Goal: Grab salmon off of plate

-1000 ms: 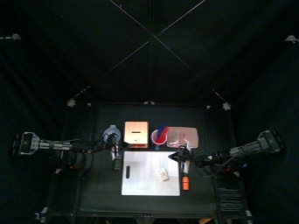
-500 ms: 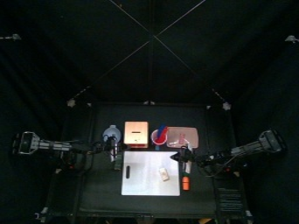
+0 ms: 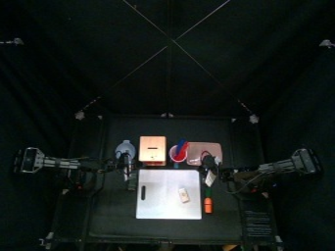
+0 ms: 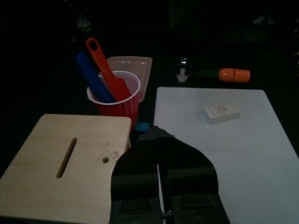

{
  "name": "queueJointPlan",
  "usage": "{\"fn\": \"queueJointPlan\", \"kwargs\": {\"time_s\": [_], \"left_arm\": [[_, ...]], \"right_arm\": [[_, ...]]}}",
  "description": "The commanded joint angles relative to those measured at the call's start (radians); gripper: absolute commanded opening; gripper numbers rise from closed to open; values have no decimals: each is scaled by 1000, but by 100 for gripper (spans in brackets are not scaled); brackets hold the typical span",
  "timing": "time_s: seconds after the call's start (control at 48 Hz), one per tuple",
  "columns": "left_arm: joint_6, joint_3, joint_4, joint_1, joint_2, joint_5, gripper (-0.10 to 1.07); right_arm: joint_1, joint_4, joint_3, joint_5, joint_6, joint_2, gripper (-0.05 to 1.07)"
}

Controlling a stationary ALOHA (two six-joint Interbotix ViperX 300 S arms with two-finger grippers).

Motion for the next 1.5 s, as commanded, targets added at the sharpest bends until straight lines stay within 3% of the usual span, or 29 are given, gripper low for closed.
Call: {"fn": "queueJointPlan", "kwargs": {"time_s": [0.0, 0.167, 0.292, 0.417, 0.542, 0.646, 1.042, 1.229, 1.479], "left_arm": [[0, -18, 2, 0, -2, -12, 11], [0, -17, 2, 0, -2, -26, 11], [-3, -18, 0, -2, -2, -28, 11], [0, -18, 2, -2, -2, -28, 11], [2, -20, 3, -2, -2, -28, 11], [3, -21, 9, 0, -2, -28, 11], [-2, -18, 23, -5, -2, -32, 11], [0, -12, 23, -6, -2, -32, 11], [0, -8, 23, -6, -2, -34, 11]], "right_arm": [[-109, 161, -44, 63, 2, 6, 28], [-325, 387, -37, 64, -8, 48, 36], [-433, 445, -21, 49, -8, 83, 45], [-502, 482, -5, 34, -6, 121, 63], [-532, 486, 8, 6, 0, 175, 87], [-549, 489, 8, -20, 2, 224, 98], [-630, 483, -25, -52, 2, 416, 88], [-635, 482, -43, -80, 2, 469, 81], [-655, 465, -63, -80, 3, 512, 81]]}}
